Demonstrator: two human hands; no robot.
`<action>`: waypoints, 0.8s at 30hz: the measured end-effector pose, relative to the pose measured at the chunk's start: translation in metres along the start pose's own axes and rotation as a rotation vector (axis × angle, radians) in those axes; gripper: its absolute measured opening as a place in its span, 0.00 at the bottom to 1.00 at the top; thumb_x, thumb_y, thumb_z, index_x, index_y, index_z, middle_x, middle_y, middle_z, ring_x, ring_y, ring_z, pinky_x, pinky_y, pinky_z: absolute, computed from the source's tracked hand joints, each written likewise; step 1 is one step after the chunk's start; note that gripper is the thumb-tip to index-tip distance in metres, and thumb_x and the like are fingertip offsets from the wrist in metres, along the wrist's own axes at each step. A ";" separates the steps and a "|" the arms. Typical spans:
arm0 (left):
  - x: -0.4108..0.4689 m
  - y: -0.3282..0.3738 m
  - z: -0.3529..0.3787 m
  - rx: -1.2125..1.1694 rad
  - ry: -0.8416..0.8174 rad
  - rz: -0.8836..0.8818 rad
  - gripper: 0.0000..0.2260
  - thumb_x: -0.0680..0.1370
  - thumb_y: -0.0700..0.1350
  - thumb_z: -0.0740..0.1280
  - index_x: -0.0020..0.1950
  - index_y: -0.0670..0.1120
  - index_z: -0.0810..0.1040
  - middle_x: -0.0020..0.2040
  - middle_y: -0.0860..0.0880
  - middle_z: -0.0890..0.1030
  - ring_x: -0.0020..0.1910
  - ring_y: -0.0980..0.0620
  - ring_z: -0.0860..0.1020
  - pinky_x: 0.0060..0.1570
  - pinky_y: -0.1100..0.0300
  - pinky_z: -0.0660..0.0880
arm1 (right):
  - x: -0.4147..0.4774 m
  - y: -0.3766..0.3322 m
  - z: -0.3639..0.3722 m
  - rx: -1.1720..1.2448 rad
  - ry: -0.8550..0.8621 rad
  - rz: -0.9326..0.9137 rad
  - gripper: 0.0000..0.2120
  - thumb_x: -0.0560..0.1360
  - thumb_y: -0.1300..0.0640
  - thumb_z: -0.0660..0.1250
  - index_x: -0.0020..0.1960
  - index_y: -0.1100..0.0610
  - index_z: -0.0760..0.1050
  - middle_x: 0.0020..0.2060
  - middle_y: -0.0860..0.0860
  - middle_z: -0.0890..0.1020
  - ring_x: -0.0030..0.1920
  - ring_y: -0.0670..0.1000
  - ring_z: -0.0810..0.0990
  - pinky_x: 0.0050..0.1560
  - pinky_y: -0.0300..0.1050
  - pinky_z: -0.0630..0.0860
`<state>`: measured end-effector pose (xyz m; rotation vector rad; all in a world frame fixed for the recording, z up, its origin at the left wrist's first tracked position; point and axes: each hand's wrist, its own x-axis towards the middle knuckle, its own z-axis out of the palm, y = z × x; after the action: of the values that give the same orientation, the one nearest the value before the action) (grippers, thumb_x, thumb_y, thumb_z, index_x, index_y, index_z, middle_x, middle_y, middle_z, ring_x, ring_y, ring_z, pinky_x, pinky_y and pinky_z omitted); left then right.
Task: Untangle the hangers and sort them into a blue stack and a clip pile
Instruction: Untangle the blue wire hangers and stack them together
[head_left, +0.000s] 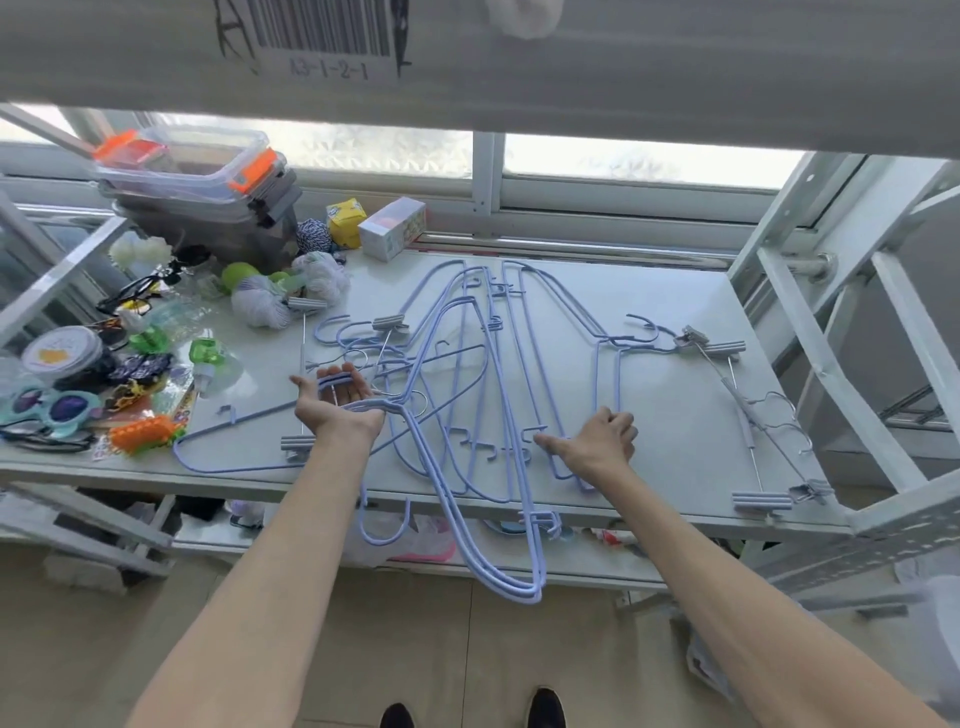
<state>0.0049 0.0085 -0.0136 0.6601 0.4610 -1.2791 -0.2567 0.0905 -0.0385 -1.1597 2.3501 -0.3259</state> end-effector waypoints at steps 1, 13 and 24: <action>0.001 0.001 0.000 0.003 -0.008 -0.002 0.16 0.77 0.55 0.67 0.35 0.45 0.76 0.29 0.50 0.78 0.31 0.51 0.79 0.38 0.64 0.78 | 0.000 -0.004 0.001 0.015 0.012 0.000 0.47 0.64 0.36 0.75 0.67 0.66 0.61 0.64 0.61 0.64 0.65 0.61 0.64 0.65 0.50 0.65; 0.013 0.007 -0.005 0.042 -0.021 -0.005 0.16 0.77 0.56 0.66 0.37 0.45 0.76 0.34 0.51 0.78 0.34 0.51 0.79 0.37 0.64 0.78 | 0.001 -0.002 0.002 0.497 -0.025 -0.048 0.45 0.60 0.55 0.83 0.68 0.63 0.60 0.63 0.58 0.71 0.62 0.57 0.73 0.60 0.47 0.71; 0.000 0.001 0.003 -0.001 -0.001 -0.008 0.17 0.77 0.55 0.67 0.34 0.45 0.75 0.28 0.50 0.77 0.31 0.52 0.78 0.40 0.65 0.77 | 0.001 0.009 -0.017 1.163 0.127 0.142 0.15 0.83 0.58 0.52 0.46 0.62 0.75 0.27 0.51 0.63 0.21 0.46 0.59 0.20 0.35 0.59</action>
<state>0.0059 0.0067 -0.0111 0.6571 0.4638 -1.2866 -0.2724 0.0946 -0.0279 -0.3880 1.7604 -1.4728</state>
